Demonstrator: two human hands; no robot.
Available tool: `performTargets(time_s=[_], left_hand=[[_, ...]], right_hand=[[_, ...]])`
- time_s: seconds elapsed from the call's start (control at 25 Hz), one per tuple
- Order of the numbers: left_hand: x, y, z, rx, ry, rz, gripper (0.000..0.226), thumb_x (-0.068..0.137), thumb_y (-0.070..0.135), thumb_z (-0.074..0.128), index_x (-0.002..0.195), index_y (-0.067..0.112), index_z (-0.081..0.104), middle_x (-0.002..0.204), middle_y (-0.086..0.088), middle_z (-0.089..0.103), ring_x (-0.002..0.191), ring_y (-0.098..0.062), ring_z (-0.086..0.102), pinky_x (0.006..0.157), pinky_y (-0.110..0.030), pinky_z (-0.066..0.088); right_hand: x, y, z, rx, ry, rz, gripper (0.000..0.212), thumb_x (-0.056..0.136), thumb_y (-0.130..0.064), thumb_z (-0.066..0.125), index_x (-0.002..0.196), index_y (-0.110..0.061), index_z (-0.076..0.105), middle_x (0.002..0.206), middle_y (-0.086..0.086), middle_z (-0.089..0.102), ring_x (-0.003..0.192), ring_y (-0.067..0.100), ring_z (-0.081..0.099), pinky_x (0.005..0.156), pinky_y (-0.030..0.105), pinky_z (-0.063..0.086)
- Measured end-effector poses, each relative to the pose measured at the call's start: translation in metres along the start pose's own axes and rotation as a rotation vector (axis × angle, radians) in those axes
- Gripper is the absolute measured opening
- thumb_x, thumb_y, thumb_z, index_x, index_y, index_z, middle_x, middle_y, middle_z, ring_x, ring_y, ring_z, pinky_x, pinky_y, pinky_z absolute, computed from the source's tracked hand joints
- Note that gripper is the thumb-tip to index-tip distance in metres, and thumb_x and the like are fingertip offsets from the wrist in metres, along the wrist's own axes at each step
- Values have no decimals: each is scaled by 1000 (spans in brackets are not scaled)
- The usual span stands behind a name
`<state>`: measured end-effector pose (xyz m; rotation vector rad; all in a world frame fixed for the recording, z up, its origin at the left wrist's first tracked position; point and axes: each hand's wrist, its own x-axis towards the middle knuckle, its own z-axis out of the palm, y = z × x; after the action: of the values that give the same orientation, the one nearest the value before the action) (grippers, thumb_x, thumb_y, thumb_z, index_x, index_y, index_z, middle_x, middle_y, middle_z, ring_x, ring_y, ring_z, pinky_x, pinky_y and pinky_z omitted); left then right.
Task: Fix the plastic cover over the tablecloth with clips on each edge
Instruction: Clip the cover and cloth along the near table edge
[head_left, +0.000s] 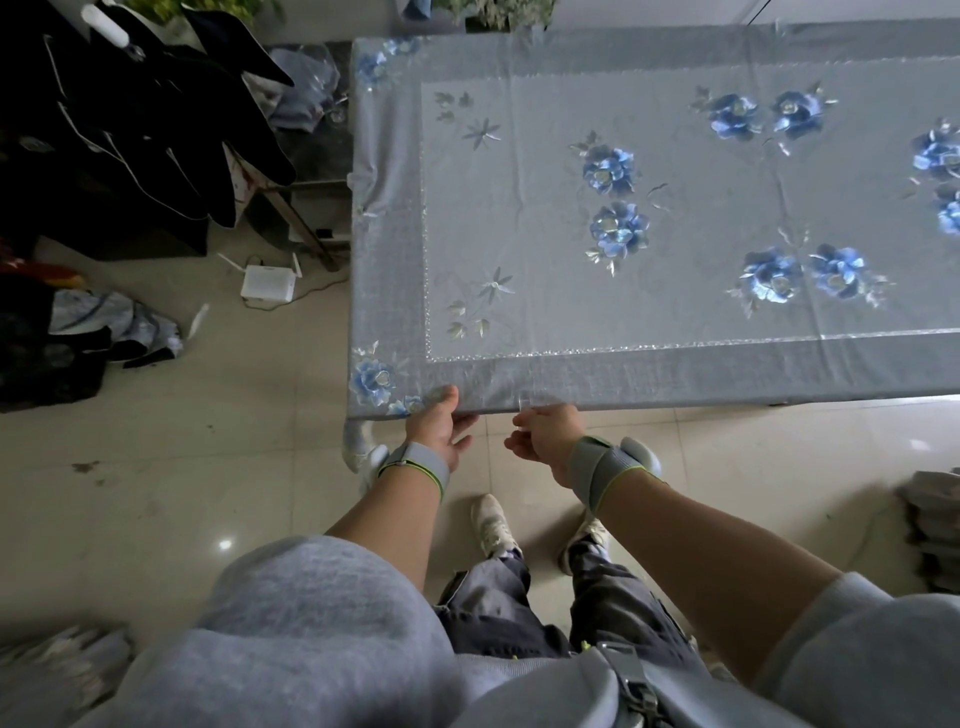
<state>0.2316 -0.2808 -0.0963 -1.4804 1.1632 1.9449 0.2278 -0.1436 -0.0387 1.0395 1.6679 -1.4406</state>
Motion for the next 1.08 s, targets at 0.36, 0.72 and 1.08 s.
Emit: performTargets(time_s=[0.36, 0.72, 1.08], left_hand=[[0, 0, 0, 14, 11, 3, 41, 93, 31, 60, 130, 16, 51, 113, -6, 67, 100, -24, 66, 81, -38, 41], [0, 0, -1, 41, 5, 1, 40, 93, 34, 59, 128, 15, 52, 114, -6, 68, 104, -22, 67, 73, -33, 43], [2, -1, -2, 38, 9, -6, 38, 93, 34, 60, 125, 15, 54, 114, -5, 68, 99, -18, 66, 88, -39, 41]], right_hand=[[2, 11, -8, 16, 36, -138, 24, 96, -19, 56, 78, -4, 59, 65, 12, 59, 53, 20, 62, 48, 24, 52], [0, 3, -18, -130, -111, 60, 46, 93, -52, 51, 88, -7, 55, 71, 9, 66, 50, 15, 63, 45, 20, 46], [1, 5, -5, 144, -110, 107, 39, 99, -37, 48, 79, -4, 55, 69, 8, 61, 54, 14, 62, 40, 17, 46]])
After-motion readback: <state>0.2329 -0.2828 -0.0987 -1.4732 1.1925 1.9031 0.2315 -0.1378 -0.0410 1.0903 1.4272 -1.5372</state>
